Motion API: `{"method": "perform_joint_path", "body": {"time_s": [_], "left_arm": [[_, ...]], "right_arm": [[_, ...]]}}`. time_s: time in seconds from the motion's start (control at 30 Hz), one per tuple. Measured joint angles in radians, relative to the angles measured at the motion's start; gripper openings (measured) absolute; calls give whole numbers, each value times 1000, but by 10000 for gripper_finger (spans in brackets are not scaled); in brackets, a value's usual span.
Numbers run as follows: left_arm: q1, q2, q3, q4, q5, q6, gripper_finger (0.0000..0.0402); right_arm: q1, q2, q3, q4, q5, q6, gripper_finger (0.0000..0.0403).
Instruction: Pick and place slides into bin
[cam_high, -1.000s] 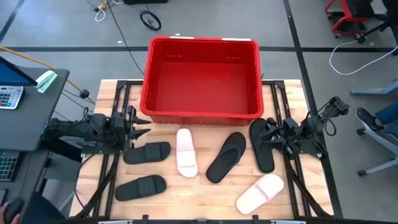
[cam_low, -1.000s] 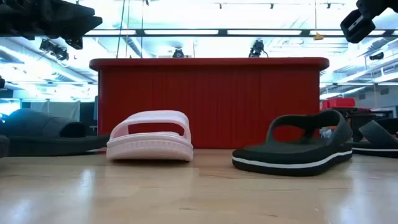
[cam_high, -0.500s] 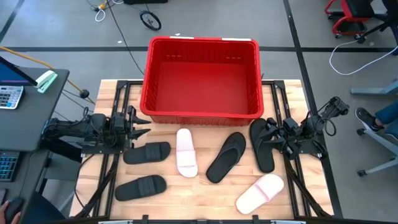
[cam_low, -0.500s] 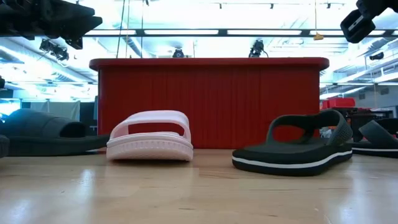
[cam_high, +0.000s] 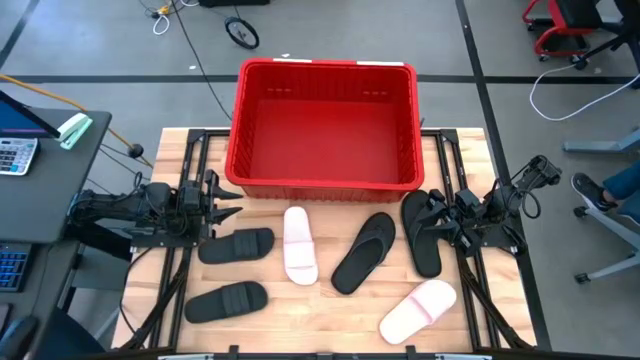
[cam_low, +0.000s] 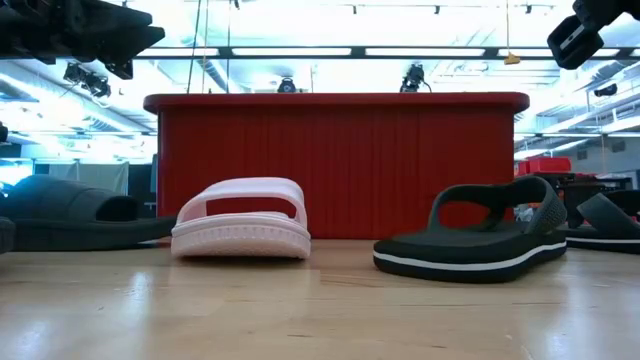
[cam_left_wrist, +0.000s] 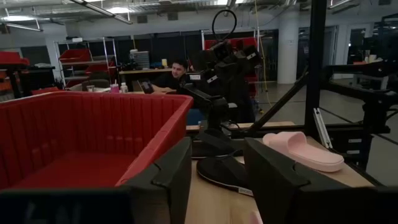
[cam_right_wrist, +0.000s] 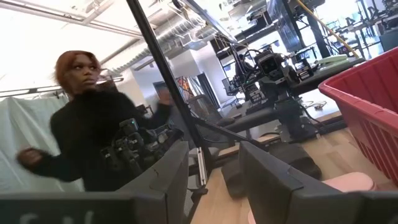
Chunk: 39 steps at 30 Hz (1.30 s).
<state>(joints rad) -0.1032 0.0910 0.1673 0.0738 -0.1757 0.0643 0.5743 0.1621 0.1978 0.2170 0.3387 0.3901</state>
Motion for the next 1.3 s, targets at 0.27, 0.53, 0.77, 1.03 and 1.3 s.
{"method": "perform_joint_path", "body": {"time_s": [0.27,0.53,0.77,1.03,1.3], "left_arm": [[0,0,0,0,0,0,145],[0,0,0,0,0,0,153],[0,1,-1,84,0,48,143],[0,16,17,380,-15,43,150],[0,229,327,204,-167,210,151]], "right_arm": [[0,0,0,0,0,0,148],[0,0,0,0,0,0,148],[0,0,0,0,0,0,148],[0,0,0,-5,1,-64,148],[-3,3,0,64,14,-306,148]]}}
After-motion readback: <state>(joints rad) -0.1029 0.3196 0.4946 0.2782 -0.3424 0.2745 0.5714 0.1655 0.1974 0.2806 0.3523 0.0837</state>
